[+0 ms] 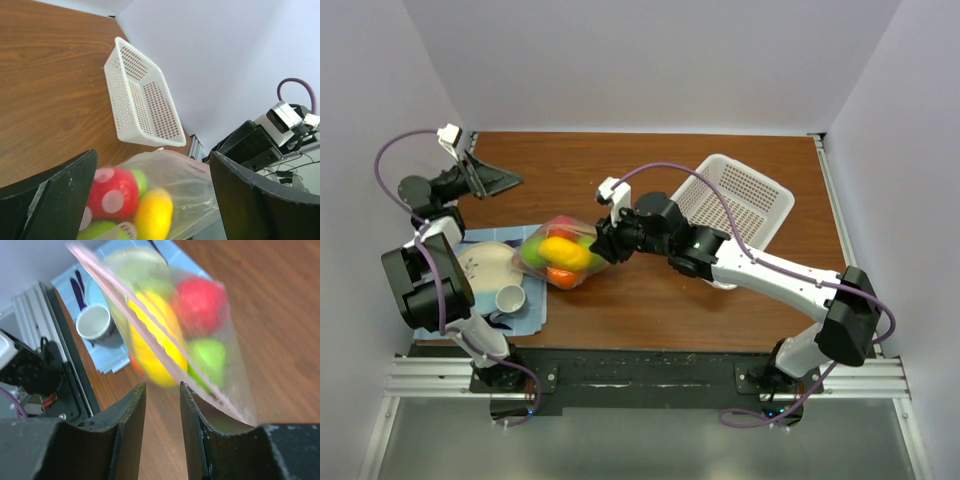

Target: Open the zip-top bag and remove the fake food

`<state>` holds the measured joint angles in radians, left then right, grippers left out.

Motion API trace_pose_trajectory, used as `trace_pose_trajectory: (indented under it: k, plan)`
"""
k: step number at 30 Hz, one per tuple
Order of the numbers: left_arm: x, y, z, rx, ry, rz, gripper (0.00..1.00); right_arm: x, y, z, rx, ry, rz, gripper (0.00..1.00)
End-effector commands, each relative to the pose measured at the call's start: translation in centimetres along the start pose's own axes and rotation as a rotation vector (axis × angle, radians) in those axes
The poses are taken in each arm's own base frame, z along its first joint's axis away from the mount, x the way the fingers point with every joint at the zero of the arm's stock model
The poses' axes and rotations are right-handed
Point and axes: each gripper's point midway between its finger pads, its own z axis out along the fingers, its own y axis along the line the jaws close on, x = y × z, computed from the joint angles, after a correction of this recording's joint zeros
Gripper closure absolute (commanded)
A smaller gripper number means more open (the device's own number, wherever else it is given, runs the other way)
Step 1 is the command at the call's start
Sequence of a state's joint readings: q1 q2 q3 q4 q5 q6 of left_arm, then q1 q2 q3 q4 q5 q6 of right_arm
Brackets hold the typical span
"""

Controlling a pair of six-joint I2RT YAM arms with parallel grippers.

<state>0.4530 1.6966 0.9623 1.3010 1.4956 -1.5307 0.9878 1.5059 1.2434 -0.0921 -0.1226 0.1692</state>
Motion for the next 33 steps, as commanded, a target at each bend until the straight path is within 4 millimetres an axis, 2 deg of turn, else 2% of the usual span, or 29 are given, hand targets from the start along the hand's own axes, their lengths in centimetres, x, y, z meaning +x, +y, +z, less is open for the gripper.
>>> trace_pose_trajectory:
  k: [1, 3, 4, 5, 6, 7, 8, 9, 11, 12, 15, 16, 18, 19, 21, 22, 25, 27, 30, 33]
  plan:
    - [-1.7, -5.7, -0.3, 0.039, -0.009, 0.512, 0.00, -3.8, 0.9, -1.2, -0.021, -0.077, -0.038, 0.63]
    - [-4.2, -4.6, -1.1, 0.013, -0.091, 0.453, 0.00, -3.4, 1.2, -0.9, -0.033, -0.062, -0.028, 0.63]
    - [-5.3, -4.8, -1.3, -0.005, -0.135, 0.466, 0.00, -3.3, 1.3, -0.8, -0.037, -0.059, -0.027, 0.64]
    - [-6.5, -2.1, -1.7, -0.085, -0.181, 0.135, 0.00, -3.3, 1.6, -0.9, -0.044, -0.056, -0.028, 0.64]
    - [-9.0, 2.6, -2.7, -0.327, -0.261, 0.401, 0.00, -3.4, 1.9, -1.1, -0.049, -0.059, -0.032, 0.64]
    - [-13.4, 0.8, -3.5, -0.585, -0.267, 0.535, 0.00, -3.6, 2.1, -1.3, -0.053, -0.068, -0.037, 0.63]
    - [-10.0, 1.5, 1.4, -0.653, -0.108, 0.548, 0.00, -4.2, 2.4, -1.9, -0.059, -0.085, -0.044, 0.63]
    - [-10.8, 1.9, 2.0, -0.738, -0.101, 0.651, 0.00, -4.6, 2.4, -2.3, -0.054, -0.098, -0.053, 0.62]
    - [-10.2, 1.6, 3.3, -0.732, -0.089, 0.652, 0.00, -5.5, 2.7, -3.2, -0.053, -0.122, -0.064, 0.62]
    - [-10.3, 2.2, 2.9, -0.762, -0.085, 0.654, 0.00, -5.7, 2.6, -3.3, -0.046, -0.126, -0.067, 0.62]
    - [-8.2, 5.6, 1.1, -0.824, 0.000, 0.602, 0.00, -5.9, 2.5, -4.0, -0.039, -0.137, -0.068, 0.62]
    - [-6.8, 7.4, 0.3, -0.844, 0.041, 0.561, 0.00, -5.4, 2.6, -4.0, -0.043, -0.130, -0.070, 0.62]
    - [-3.8, 9.4, -1.0, -0.867, 0.140, 0.504, 0.00, -5.5, 2.6, -4.5, -0.044, -0.142, -0.075, 0.62]
    - [-1.3, 11.1, -1.6, -0.876, 0.197, 0.453, 0.00, -5.1, 2.5, -4.5, -0.043, -0.136, -0.076, 0.62]
    - [2.2, 13.2, -2.6, -0.896, 0.289, 0.395, 0.00, -4.9, 2.6, -4.7, -0.049, -0.134, -0.081, 0.62]
    - [4.8, 14.3, -2.9, -0.890, 0.339, 0.346, 0.00, -4.5, 2.6, -4.8, -0.051, -0.130, -0.079, 0.62]
    - [9.4, 15.3, -2.6, -0.867, 0.456, 0.304, 0.00, -4.1, 2.6, -4.9, -0.053, -0.130, -0.079, 0.62]
    - [10.9, 16.0, -2.5, -0.888, 0.503, 0.337, 0.00, -3.7, 2.6, -4.9, -0.059, -0.124, -0.073, 0.62]
    - [12.6, 16.6, -1.3, -0.883, 0.574, 0.367, 0.00, -3.6, 2.6, -5.2, -0.062, -0.131, -0.067, 0.62]
    - [14.7, 16.2, 0.3, -0.837, 0.641, 0.369, 0.00, -3.0, 2.8, -5.5, -0.070, -0.124, -0.063, 0.62]
